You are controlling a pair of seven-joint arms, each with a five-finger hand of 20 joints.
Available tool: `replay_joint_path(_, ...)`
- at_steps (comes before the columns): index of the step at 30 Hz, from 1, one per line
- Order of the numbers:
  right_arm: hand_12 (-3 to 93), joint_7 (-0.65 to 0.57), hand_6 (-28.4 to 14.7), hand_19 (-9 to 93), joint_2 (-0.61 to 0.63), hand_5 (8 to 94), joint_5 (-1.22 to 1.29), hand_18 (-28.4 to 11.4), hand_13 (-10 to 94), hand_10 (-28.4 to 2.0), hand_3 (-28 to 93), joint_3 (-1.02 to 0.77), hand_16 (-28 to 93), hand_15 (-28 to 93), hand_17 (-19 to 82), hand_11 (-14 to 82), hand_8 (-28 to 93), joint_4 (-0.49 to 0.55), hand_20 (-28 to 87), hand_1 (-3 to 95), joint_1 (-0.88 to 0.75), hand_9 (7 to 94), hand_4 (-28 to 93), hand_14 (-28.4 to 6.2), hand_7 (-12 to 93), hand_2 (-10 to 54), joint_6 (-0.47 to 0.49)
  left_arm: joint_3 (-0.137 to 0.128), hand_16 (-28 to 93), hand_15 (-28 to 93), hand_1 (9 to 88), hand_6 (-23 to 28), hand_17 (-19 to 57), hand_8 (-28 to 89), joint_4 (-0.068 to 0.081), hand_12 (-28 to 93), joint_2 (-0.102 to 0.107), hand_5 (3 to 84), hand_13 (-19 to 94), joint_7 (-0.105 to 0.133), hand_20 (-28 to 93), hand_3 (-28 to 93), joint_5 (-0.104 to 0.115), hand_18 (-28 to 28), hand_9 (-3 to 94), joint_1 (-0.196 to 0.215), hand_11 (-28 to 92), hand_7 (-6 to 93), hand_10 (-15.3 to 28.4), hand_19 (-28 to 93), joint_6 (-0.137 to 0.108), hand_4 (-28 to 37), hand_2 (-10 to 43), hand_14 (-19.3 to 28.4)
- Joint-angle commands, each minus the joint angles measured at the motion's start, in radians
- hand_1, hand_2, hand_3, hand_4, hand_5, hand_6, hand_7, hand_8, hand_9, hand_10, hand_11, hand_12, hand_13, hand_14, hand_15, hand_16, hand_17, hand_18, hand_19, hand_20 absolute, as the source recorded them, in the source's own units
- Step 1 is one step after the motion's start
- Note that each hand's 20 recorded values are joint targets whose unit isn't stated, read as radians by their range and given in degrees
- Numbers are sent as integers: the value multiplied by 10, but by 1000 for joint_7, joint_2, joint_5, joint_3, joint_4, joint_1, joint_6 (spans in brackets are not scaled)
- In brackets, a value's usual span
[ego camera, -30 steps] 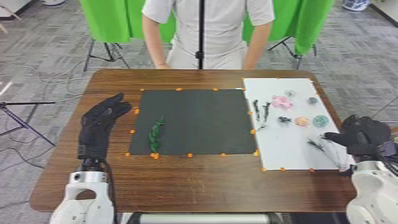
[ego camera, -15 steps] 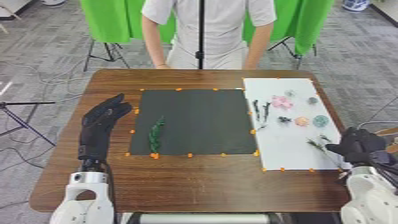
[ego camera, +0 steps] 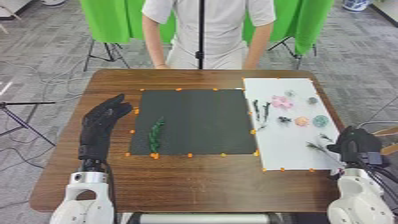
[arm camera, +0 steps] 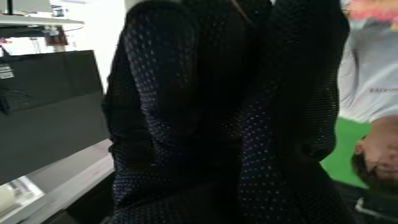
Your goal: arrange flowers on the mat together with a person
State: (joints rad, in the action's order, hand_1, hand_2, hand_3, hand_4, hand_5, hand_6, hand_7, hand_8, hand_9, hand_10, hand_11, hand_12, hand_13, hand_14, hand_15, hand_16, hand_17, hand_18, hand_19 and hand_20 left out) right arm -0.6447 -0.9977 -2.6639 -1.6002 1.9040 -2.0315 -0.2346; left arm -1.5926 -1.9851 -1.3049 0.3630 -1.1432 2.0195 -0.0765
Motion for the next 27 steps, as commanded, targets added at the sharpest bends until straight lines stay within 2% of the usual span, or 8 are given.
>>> replay_joint_path(1, 289, -33, 44, 523, -80, 889, 19, -160, 873, -75, -283, -16, 405, 390, 361, 193, 134, 136, 471, 868, 20, 937, 305, -59, 196, -95, -40, -2, 16, 182, 295, 45, 117, -58, -1, 141, -5, 499, 420, -15, 242, 654, 9, 135, 495, 14, 199, 148, 142, 118, 2, -157, -56, 187)
replay_joint_path(6, 300, -8, 38, 531, -156, 893, 17, -164, 862, -80, -283, 101, 413, 418, 352, 206, 140, 265, 474, 873, 122, 937, 325, -69, 197, -95, -39, -4, 16, 182, 295, 46, 114, -57, 7, 143, -2, 500, 421, -19, 238, 654, 12, 134, 498, 10, 199, 146, 142, 114, 4, -158, -56, 187)
replay_joint_path(10, 307, 24, 35, 539, -229, 894, 23, -168, 855, -83, -283, 198, 413, 439, 344, 213, 143, 292, 476, 876, 203, 937, 331, -75, 198, -95, -14, -1, 17, 184, 296, 46, 114, -57, 13, 144, 2, 501, 422, -28, 237, 652, 10, 134, 499, 5, 199, 145, 142, 114, 8, -160, -55, 188)
replay_joint_path(18, 327, 78, 25, 549, -334, 891, 61, -174, 829, -89, -283, 359, 408, 485, 324, 206, 143, 254, 473, 876, 301, 937, 343, -86, 203, -95, 37, -5, 18, 185, 295, 46, 112, -56, 12, 145, 9, 504, 425, -40, 236, 654, 6, 134, 504, 14, 198, 145, 144, 115, 9, -164, -58, 187)
replay_joint_path(27, 323, 118, 24, 559, -371, 890, 148, -177, 825, -91, -283, 494, 394, 498, 321, 214, 144, 197, 469, 874, 352, 937, 354, -86, 208, -95, 96, 1, 18, 186, 294, 45, 111, -56, 13, 149, 18, 507, 428, -41, 235, 659, 8, 135, 507, 12, 197, 145, 144, 118, 6, -168, -61, 189)
